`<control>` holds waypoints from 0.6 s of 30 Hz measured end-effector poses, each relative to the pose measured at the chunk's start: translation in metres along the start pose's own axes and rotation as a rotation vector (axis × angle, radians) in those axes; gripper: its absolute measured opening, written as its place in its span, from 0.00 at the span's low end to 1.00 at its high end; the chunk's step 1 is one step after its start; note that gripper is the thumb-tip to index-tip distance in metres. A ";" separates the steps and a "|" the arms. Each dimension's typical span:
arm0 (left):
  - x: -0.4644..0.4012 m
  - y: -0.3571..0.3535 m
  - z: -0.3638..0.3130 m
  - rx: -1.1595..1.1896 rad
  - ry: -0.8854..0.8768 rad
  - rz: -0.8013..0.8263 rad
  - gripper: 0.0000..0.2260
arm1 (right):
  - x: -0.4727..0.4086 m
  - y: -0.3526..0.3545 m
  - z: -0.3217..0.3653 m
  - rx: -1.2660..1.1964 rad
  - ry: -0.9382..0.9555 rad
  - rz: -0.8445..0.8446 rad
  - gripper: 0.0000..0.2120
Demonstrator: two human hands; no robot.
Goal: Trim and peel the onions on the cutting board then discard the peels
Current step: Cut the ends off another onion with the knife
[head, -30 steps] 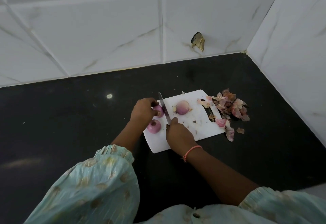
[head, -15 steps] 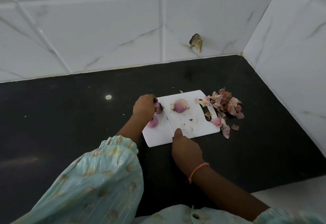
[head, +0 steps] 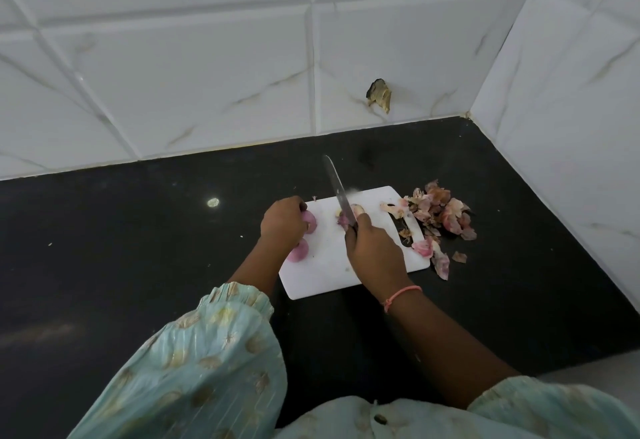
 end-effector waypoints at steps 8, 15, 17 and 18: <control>0.004 -0.027 -0.068 -0.152 -0.323 -0.019 0.33 | -0.009 0.023 -0.044 -0.158 -0.110 -0.150 0.11; -0.008 -0.062 -0.084 -0.163 -0.384 0.020 0.22 | 0.001 0.023 -0.080 -0.193 -0.222 -0.160 0.10; -0.011 -0.054 -0.077 0.027 -0.370 -0.010 0.19 | 0.005 0.023 -0.082 -0.217 -0.205 -0.194 0.09; -0.011 -0.044 -0.071 0.227 -0.342 -0.022 0.18 | 0.007 0.021 -0.081 -0.218 -0.194 -0.183 0.09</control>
Point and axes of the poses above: each hand's wrist, its own x-axis away from the middle knuckle, its own y-axis out of the back of the hand, z = x × y, the point moved 7 cm from there along -x, towards the middle knuckle
